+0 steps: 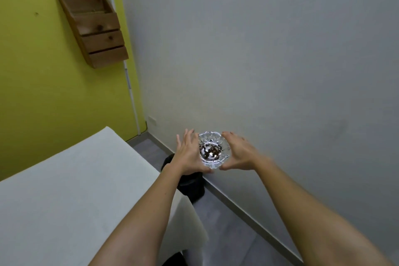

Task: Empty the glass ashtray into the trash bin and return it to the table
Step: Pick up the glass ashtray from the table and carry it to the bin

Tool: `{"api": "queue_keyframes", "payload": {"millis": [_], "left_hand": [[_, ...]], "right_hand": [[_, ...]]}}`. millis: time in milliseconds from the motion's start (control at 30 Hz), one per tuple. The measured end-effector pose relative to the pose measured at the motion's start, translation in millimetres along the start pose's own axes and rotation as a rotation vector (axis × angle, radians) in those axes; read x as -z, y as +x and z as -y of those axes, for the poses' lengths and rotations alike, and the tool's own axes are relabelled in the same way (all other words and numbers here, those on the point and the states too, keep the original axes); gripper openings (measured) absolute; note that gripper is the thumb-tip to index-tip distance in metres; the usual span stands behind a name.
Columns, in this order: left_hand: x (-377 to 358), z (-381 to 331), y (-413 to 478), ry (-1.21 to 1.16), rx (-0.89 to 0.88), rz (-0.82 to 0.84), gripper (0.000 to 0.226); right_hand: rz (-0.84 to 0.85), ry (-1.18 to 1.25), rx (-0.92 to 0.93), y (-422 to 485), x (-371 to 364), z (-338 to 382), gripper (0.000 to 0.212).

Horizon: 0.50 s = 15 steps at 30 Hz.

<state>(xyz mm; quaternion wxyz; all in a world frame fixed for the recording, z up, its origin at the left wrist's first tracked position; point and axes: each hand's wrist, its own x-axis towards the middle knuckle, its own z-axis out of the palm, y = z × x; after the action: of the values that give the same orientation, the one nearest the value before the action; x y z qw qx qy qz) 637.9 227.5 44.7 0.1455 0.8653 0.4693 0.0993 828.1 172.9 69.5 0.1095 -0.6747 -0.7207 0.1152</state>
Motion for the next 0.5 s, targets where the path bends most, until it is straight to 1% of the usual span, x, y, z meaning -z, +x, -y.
{"api": "queue_keyframes", "payload": {"millis": [133, 267, 367, 500], "left_hand": [[-11, 12, 53, -0.02, -0.007, -0.02, 0.14], [-18, 29, 100, -0.039, 0.046, -0.029, 0.14], [-23, 42, 124, -0.063, 0.115, -0.018, 0.139], [-31, 54, 143, -0.096, 0.259, 0.04, 0.139]], "right_hand": [[0.041, 0.067, 0.011, 47, 3, -27, 0.107], [0.088, 0.162, 0.03, 100, 3, -45, 0.1], [0.143, 0.205, 0.02, 138, -6, -59, 0.101], [0.194, 0.229, 0.072, 170, -15, -68, 0.103]]}}
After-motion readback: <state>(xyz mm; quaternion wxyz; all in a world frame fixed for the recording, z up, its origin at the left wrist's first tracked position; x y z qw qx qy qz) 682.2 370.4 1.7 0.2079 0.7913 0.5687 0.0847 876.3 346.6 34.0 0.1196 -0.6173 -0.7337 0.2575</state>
